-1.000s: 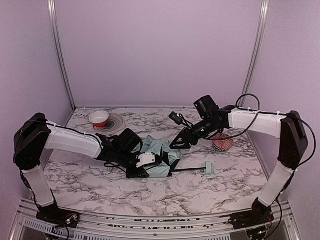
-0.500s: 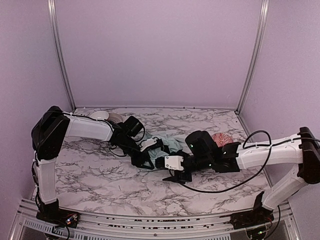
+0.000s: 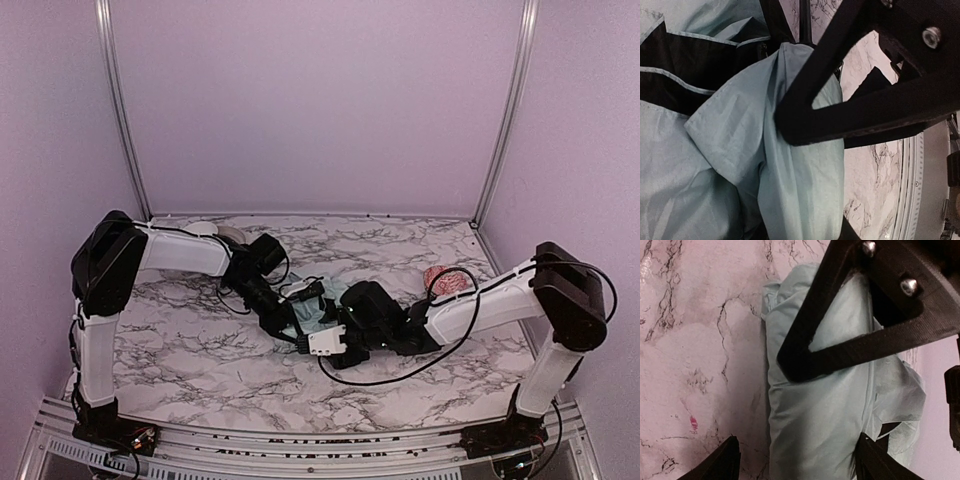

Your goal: Put away the umbrella

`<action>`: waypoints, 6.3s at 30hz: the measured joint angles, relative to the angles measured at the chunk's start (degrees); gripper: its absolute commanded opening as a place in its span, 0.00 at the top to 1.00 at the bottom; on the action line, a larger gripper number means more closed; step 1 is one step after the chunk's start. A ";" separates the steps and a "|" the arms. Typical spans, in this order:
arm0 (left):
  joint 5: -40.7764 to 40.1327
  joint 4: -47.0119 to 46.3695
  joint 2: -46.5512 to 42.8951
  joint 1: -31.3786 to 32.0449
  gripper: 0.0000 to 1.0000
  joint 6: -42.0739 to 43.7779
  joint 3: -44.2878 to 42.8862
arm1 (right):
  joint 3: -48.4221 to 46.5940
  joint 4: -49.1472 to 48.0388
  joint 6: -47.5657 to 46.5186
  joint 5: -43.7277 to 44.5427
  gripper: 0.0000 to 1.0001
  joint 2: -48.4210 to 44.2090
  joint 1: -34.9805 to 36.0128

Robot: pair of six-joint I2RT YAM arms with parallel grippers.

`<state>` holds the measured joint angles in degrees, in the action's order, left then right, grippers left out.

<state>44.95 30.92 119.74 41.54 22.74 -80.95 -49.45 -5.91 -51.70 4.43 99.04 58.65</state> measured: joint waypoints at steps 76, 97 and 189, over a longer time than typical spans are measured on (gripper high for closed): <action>-30.86 -30.27 -22.71 16.24 0.38 22.38 28.26 | -35.54 53.11 28.68 -55.91 0.57 25.92 -13.38; -27.85 -20.33 -16.90 16.35 0.43 10.71 20.50 | -22.40 38.58 38.21 -45.20 0.43 -0.46 -21.92; -21.29 -41.00 -48.00 13.73 0.19 11.04 45.31 | -21.73 35.52 18.82 -38.42 0.87 11.58 -8.33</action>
<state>23.66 -10.09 71.75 55.27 33.78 -35.64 -71.18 29.61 -32.88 -34.00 110.63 50.33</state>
